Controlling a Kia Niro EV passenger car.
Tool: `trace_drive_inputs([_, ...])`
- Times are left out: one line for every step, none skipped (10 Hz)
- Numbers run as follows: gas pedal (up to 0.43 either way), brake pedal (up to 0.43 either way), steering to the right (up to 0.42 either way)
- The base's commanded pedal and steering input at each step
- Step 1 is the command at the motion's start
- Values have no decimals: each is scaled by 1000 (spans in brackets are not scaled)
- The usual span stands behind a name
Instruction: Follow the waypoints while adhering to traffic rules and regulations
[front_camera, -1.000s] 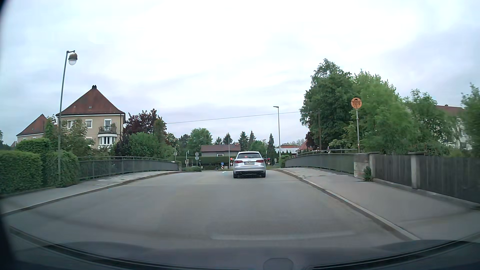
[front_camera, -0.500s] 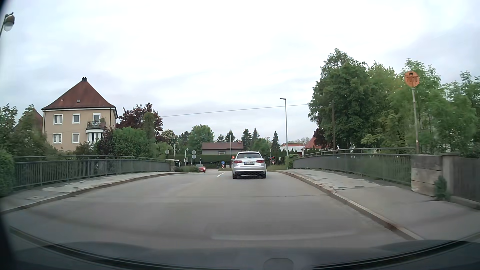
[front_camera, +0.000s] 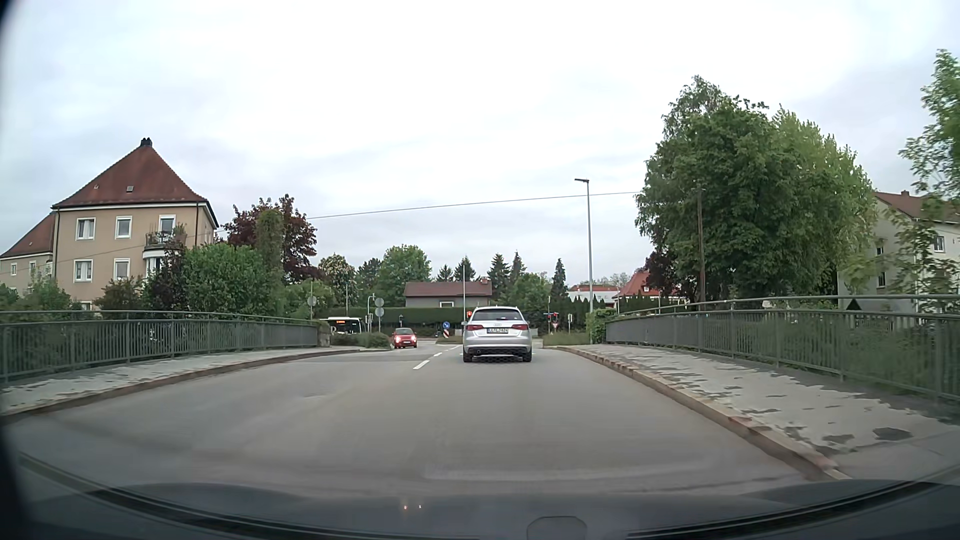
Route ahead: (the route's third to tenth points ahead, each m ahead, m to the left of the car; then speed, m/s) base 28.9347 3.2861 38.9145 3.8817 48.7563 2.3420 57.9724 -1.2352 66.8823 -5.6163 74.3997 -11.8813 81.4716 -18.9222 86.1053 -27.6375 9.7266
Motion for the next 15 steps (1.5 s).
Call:
trace_drive_inputs([0,0,-6])
trace_drive_inputs([0,0,-7])
trace_drive_inputs([0,0,-7])
trace_drive_inputs([0,0,-7])
trace_drive_inputs([0,0,-8])
trace_drive_inputs([0,0,-8])
trace_drive_inputs([0,0,-8])
trace_drive_inputs([0,0,-8])
trace_drive_inputs([0,0,-6])
trace_drive_inputs([0,0,-6])
trace_drive_inputs([0,0,-6])
trace_drive_inputs([0,0,-5])
trace_drive_inputs([0,0,-5])
trace_drive_inputs([0,0,-5])
trace_drive_inputs([87,0,-5])
